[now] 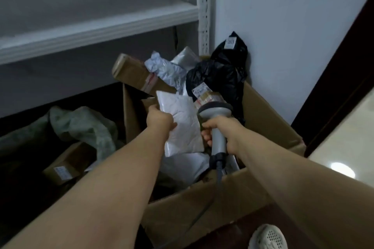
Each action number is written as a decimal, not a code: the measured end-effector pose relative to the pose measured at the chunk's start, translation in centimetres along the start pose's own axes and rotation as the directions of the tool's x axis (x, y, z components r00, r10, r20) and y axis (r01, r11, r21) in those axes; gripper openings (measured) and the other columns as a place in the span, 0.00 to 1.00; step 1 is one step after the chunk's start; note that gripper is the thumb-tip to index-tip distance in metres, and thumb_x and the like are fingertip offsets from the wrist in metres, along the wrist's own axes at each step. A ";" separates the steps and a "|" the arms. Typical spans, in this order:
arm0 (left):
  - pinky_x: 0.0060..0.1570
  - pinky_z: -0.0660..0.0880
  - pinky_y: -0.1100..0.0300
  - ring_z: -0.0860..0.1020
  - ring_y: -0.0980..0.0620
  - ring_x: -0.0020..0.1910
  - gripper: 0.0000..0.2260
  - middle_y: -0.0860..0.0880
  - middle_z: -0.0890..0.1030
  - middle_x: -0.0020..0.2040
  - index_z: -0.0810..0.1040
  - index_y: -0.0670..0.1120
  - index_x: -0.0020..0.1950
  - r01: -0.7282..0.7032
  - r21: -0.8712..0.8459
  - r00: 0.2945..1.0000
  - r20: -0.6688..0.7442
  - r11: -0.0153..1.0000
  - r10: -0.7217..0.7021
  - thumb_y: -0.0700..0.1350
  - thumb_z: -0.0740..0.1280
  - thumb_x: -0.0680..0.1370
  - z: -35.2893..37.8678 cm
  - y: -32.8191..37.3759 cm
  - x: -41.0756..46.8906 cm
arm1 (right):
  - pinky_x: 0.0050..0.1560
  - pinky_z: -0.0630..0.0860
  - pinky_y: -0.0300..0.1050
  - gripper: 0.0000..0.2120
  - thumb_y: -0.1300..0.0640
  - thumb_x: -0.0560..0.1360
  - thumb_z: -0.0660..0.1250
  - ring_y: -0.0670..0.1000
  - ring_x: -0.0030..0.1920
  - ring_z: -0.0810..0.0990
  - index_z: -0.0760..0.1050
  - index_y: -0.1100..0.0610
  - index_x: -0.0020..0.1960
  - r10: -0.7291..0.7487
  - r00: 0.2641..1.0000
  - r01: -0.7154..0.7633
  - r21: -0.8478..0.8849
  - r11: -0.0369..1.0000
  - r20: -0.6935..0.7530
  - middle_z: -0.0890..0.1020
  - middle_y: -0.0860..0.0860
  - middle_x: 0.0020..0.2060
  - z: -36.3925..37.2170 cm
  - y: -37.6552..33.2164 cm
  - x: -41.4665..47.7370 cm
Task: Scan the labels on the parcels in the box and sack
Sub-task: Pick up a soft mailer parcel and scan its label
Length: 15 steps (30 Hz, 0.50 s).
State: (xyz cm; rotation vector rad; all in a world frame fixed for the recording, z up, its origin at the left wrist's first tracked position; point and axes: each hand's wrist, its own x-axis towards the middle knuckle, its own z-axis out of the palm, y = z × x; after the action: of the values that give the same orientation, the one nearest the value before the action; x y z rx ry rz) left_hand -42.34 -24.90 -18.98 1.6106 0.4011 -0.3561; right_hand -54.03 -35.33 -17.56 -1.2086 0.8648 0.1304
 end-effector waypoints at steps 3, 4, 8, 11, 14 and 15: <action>0.49 0.75 0.54 0.78 0.46 0.43 0.09 0.43 0.80 0.46 0.80 0.42 0.54 -0.117 -0.002 0.991 0.062 0.993 0.117 0.37 0.64 0.76 -3.3 3.6 -3.4 | 0.27 0.73 0.41 0.07 0.61 0.76 0.67 0.50 0.28 0.73 0.76 0.66 0.46 -0.107 0.993 0.108 0.021 0.994 -0.047 0.76 0.56 0.32 1.2 -0.8 -4.0; 0.48 0.75 0.53 0.77 0.47 0.39 0.06 0.44 0.81 0.44 0.81 0.43 0.46 -0.127 -0.023 0.989 0.079 0.992 0.129 0.40 0.64 0.76 -4.3 4.6 -4.5 | 0.27 0.73 0.41 0.07 0.61 0.76 0.68 0.50 0.28 0.74 0.76 0.66 0.47 -0.147 0.987 0.149 0.040 0.988 -0.065 0.77 0.56 0.32 1.5 -1.0 -5.0; 0.54 0.76 0.54 0.80 0.46 0.45 0.14 0.43 0.83 0.45 0.83 0.40 0.45 -0.385 0.115 0.922 -0.005 0.916 0.388 0.52 0.72 0.73 -9.6 7.8 -8.0 | 0.28 0.75 0.44 0.16 0.58 0.74 0.72 0.52 0.30 0.77 0.73 0.66 0.56 -0.226 0.971 0.235 0.132 0.963 -0.080 0.80 0.59 0.34 3.4 -1.7 -9.1; 0.61 0.72 0.58 0.78 0.47 0.57 0.28 0.42 0.80 0.56 0.74 0.37 0.66 -0.452 0.257 0.885 0.010 0.854 0.466 0.40 0.77 0.68 -13.2 9.1 -9.4 | 0.29 0.78 0.45 0.25 0.54 0.70 0.76 0.56 0.35 0.82 0.71 0.64 0.61 -0.275 0.956 0.288 0.151 0.945 -0.103 0.83 0.63 0.44 5.3 -1.8 -11.3; 0.67 0.67 0.55 0.69 0.46 0.68 0.46 0.40 0.68 0.71 0.56 0.40 0.77 -0.455 0.278 0.885 0.040 0.846 0.463 0.37 0.79 0.65 -16.4 10.3 -10.8 | 0.25 0.77 0.44 0.21 0.56 0.73 0.73 0.55 0.30 0.80 0.72 0.67 0.59 -0.319 0.944 0.329 0.163 0.930 -0.082 0.80 0.61 0.37 7.3 -1.8 -14.0; 0.69 0.66 0.53 0.64 0.44 0.72 0.50 0.40 0.60 0.75 0.51 0.42 0.78 -0.438 0.284 0.893 0.033 0.853 0.448 0.39 0.79 0.65 -17.3 10.7 -11.2 | 0.25 0.76 0.44 0.20 0.56 0.73 0.72 0.55 0.29 0.78 0.72 0.67 0.58 -0.332 0.940 0.340 0.167 0.926 -0.073 0.79 0.60 0.35 7.8 -1.7 -14.7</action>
State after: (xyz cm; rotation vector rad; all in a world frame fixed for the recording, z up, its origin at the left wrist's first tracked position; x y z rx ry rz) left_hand -47.52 -8.83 -3.10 1.9350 -0.0104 -0.0293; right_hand -59.24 -24.22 -6.16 -1.1761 0.6787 -0.2483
